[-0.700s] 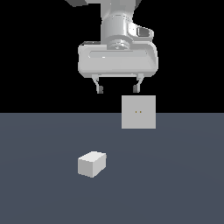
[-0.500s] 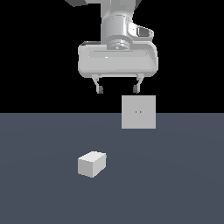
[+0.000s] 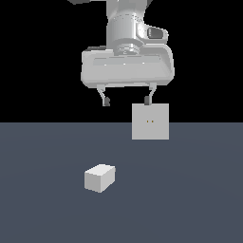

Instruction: Plug the charger into the wall socket.

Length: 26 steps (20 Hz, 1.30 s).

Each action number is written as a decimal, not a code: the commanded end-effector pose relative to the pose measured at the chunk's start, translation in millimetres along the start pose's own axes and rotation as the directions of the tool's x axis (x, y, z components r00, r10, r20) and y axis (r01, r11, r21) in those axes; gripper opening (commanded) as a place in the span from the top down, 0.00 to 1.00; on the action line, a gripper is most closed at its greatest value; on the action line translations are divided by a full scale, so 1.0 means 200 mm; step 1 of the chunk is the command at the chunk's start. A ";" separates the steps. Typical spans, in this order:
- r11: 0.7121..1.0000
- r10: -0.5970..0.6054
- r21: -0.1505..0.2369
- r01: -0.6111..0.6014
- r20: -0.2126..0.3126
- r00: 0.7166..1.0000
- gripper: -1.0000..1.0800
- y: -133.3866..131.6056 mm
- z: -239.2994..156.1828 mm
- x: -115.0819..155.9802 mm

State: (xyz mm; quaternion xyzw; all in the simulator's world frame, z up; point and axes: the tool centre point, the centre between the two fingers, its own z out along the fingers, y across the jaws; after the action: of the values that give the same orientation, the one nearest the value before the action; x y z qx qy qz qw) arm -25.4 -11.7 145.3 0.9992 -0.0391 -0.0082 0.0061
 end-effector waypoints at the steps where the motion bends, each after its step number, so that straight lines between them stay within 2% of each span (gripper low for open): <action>1: 0.999 0.032 0.000 -0.032 -0.008 0.999 0.04 -0.01 0.03 -0.04; 7: 0.991 0.136 0.003 -0.136 -0.034 0.990 0.04 -0.05 0.14 -0.17; 15: 0.961 0.276 0.011 -0.276 -0.069 0.959 0.04 -0.12 0.30 -0.32; 26: 0.929 0.369 0.018 -0.369 -0.092 0.925 0.04 -0.19 0.41 -0.41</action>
State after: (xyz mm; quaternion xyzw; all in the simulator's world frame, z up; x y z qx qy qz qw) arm -104.3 30.7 65.9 0.9744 -0.2211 0.0385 0.0091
